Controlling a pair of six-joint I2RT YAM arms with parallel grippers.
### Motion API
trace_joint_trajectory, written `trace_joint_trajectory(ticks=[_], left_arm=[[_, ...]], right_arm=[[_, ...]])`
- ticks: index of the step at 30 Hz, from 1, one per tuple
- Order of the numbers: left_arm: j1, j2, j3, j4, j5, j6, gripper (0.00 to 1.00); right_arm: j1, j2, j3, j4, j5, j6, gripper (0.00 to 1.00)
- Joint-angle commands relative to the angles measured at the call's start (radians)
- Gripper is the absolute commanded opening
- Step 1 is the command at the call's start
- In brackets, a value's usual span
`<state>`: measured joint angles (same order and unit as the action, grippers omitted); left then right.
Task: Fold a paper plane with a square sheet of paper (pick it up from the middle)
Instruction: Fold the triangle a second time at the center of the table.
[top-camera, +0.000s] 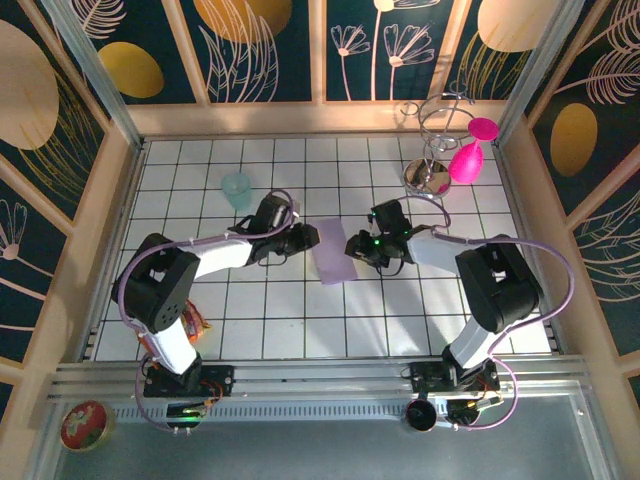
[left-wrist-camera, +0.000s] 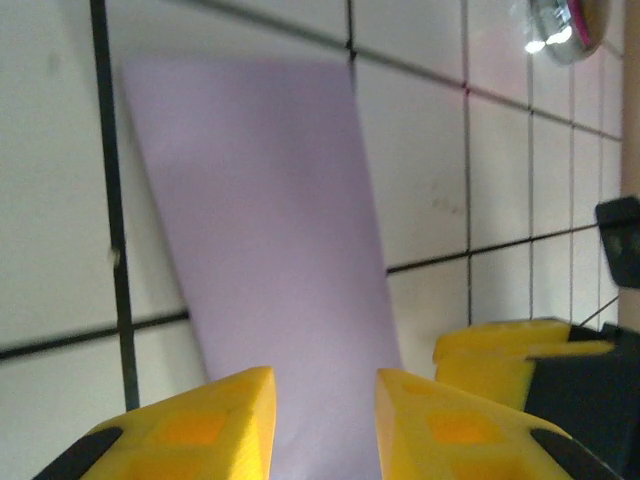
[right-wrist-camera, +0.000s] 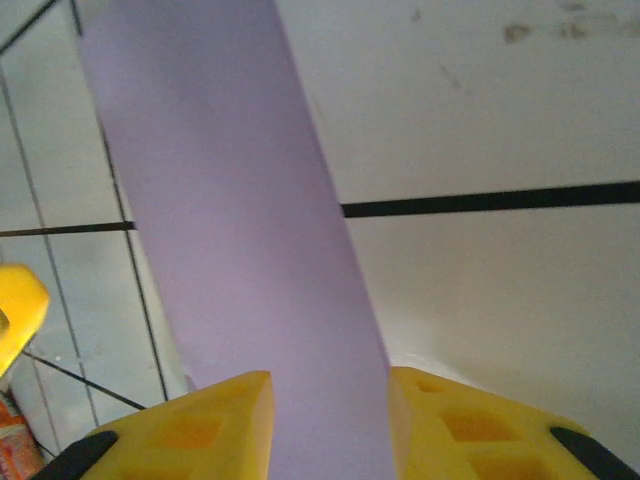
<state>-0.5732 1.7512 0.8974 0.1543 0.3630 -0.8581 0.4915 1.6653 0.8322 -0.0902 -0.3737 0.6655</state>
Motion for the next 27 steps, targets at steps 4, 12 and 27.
trace_joint_trajectory(ticks=[4, 12, 27], left_arm=[[-0.007, 0.014, -0.037, 0.08, 0.035, -0.074, 0.33], [-0.007, 0.03, -0.039, 0.071, 0.039, -0.065, 0.32], [-0.008, 0.063, 0.001, 0.058, 0.037, -0.039, 0.32]], right_arm=[[0.008, 0.014, -0.018, -0.05, -0.014, 0.005, 0.37], [0.044, -0.003, -0.031, -0.084, -0.025, 0.003, 0.36], [0.05, -0.075, -0.058, -0.166, 0.042, 0.002, 0.38]])
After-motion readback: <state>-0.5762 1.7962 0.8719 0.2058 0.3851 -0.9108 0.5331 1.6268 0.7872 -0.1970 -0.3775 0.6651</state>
